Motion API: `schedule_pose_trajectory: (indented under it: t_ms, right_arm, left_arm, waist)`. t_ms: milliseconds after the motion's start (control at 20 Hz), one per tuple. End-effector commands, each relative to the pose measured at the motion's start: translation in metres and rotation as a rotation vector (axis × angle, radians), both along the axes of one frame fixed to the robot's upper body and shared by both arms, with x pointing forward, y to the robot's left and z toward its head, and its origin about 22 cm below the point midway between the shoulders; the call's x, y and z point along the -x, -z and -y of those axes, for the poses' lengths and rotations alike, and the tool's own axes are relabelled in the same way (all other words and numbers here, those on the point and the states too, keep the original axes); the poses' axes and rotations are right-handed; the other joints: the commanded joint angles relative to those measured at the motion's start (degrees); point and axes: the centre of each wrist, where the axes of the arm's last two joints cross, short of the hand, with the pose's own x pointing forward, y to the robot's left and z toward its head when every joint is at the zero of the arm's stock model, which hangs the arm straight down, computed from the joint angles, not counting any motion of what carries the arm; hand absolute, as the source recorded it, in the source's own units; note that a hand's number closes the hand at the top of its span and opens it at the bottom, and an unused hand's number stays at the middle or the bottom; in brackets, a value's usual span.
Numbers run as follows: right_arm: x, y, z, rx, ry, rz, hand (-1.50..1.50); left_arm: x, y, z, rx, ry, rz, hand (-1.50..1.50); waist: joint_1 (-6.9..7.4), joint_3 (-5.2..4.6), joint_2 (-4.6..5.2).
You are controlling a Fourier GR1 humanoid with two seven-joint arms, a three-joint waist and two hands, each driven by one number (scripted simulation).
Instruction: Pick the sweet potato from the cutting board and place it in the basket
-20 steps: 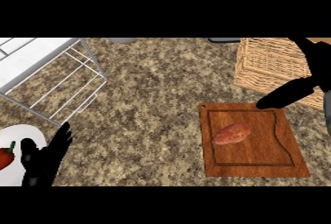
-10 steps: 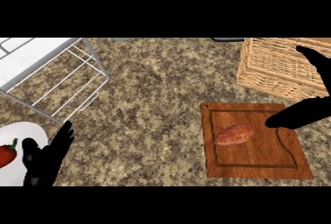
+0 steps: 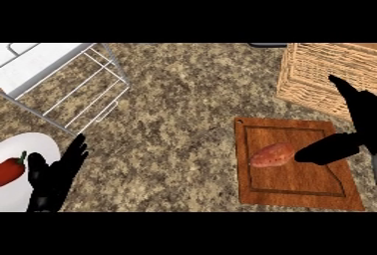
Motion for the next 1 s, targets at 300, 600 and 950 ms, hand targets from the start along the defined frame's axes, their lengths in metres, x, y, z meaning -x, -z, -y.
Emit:
schedule_pose_trajectory:
  t_ms: [300, 600, 950]
  right_arm:
    - [0.007, 0.034, -0.016, 0.009, 0.190, -0.170, -1.50]
    - [0.027, 0.067, -0.028, 0.010, 0.185, -0.147, -1.50]
    - [0.036, 0.080, -0.030, 0.004, 0.201, -0.143, -1.50]
  left_arm:
    - [0.011, 0.022, 0.015, 0.003, -0.015, -0.121, 0.00]
    - [0.014, 0.026, 0.003, -0.004, -0.010, -0.137, 0.00]
    - [0.020, 0.029, 0.007, -0.012, -0.009, -0.128, 0.00]
  waist:
    - [1.17, -0.48, 0.73]
    - [1.02, -0.47, 0.74]
    - [1.14, -0.45, 0.67]
